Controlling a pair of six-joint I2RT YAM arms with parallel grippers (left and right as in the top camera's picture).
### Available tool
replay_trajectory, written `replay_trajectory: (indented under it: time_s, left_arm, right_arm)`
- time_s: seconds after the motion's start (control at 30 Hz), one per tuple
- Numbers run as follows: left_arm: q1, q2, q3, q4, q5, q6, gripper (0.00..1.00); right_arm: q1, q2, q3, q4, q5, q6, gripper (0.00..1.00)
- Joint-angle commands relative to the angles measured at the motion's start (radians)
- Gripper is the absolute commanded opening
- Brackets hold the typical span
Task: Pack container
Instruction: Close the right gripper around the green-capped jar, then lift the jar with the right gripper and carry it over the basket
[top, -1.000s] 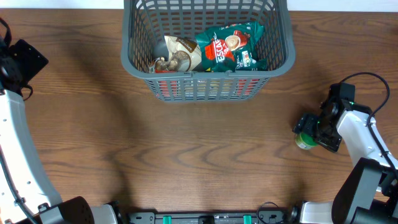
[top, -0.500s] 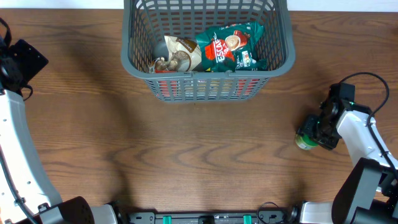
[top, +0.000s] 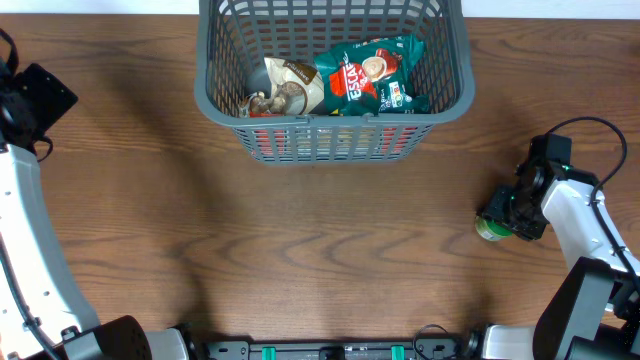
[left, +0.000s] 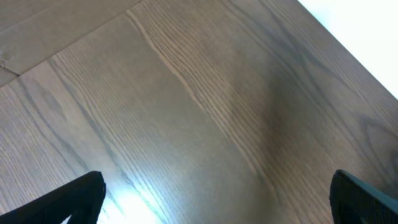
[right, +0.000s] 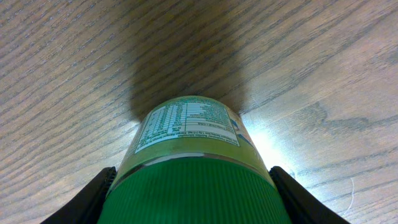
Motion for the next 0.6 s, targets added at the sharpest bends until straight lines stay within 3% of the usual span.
replay_trajectory:
  time_s: [0.0, 0.3, 0.57]
  left_arm:
    - [0.004, -0.001, -0.003, -0.003, -0.012, -0.006, 0.99]
    - [0.004, -0.001, -0.003, -0.003, -0.012, -0.006, 0.99]
    - [0.004, -0.001, -0.003, -0.003, -0.012, -0.006, 0.99]
  right_arm:
    - [-0.003, -0.009, -0.007, -0.002, -0.008, -0.006, 0.02]
    - [-0.003, -0.033, 0.151, -0.083, -0.007, -0.006, 0.01]
    - [-0.001, -0.074, 0.463, -0.198, -0.008, -0.010, 0.02]
